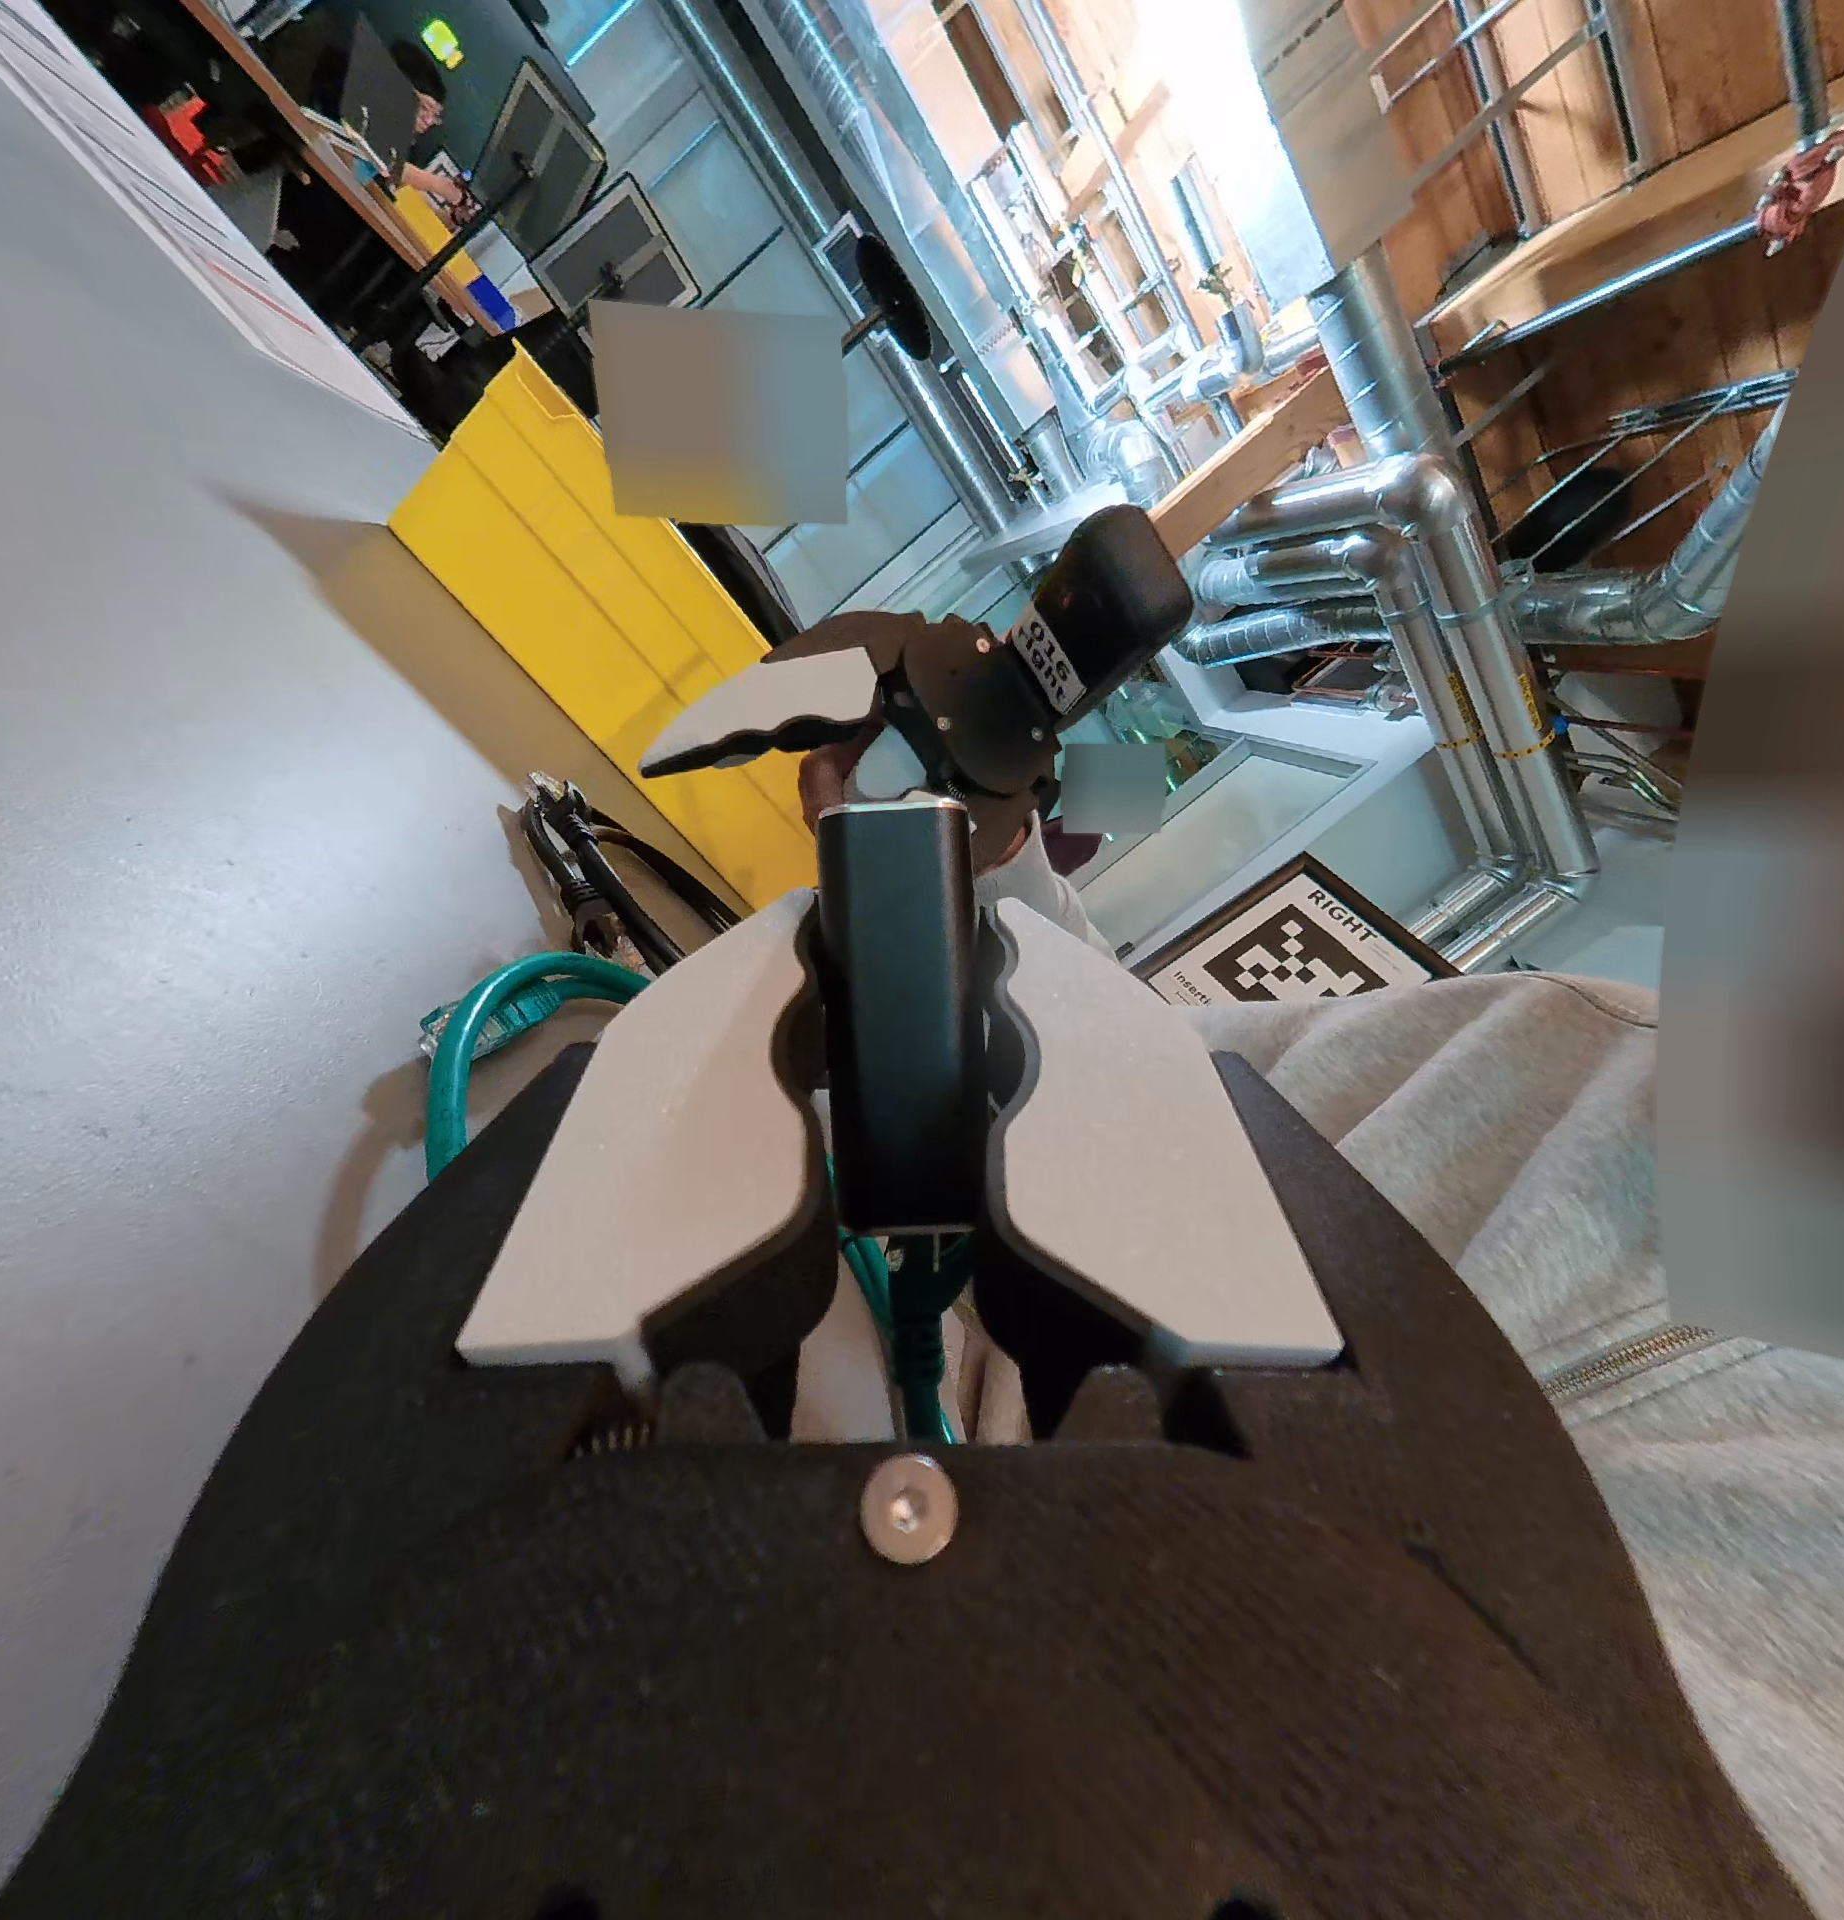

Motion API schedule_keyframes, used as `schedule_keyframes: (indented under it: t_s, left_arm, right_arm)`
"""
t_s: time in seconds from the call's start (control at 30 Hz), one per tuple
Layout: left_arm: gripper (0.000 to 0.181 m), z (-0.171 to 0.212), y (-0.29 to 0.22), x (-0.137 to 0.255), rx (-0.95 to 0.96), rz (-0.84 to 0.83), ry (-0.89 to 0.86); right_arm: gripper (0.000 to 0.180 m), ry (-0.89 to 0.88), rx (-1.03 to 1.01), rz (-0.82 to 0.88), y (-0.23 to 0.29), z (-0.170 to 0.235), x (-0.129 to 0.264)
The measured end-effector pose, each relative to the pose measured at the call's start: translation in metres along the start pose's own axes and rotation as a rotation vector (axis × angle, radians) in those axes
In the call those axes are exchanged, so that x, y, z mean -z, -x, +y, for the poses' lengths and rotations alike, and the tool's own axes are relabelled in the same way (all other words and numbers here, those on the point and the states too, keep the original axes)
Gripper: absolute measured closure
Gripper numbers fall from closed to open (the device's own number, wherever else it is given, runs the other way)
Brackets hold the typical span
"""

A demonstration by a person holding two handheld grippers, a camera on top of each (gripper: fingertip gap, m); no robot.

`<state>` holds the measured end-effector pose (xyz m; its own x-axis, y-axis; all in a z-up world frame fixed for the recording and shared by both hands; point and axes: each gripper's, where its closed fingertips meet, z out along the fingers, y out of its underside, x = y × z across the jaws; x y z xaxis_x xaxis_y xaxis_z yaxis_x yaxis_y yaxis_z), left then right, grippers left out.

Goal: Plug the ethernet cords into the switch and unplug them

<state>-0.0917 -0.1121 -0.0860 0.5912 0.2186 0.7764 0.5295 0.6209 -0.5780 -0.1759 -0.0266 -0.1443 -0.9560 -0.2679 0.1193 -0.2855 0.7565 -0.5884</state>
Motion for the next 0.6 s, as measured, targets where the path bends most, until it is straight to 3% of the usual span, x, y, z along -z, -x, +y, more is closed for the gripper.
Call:
schedule_keyframes:
  t_s: [0.17,0.3,0.6]
  left_arm:
    - [0.155,0.000,0.000,0.000,0.002,-0.002,-0.004]
    - [0.155,0.001,0.001,0.000,-0.009,-0.015,0.005]
    - [0.155,0.001,0.001,0.000,-0.004,-0.009,0.002]
  right_arm:
    - [0.126,0.191,0.124,-0.095,-0.006,-0.001,-0.006]
    - [0.131,0.376,0.205,-0.046,-0.028,0.021,-0.022]
    - [0.149,0.353,0.214,-0.126,-0.016,0.030,-0.034]
